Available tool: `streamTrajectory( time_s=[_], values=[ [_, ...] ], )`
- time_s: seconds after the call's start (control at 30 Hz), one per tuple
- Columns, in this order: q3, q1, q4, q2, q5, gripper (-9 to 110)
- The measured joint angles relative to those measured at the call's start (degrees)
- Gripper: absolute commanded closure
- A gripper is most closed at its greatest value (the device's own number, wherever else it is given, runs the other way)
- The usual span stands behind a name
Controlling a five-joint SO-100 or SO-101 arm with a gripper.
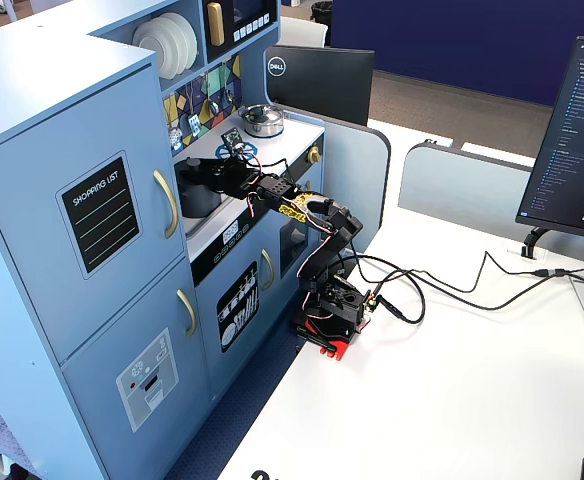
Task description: Take off the lid from the gray recipient and place it on the counter
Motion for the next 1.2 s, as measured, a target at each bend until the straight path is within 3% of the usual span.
streamTrajectory(
  time_s=[0.77, 1.2],
  values=[
    [-1.4, -0.3, -7.6, 0.0, 1.9, 102],
    [-5.3, 16.4, -2.9, 5.4, 4.0, 102]
  ],
)
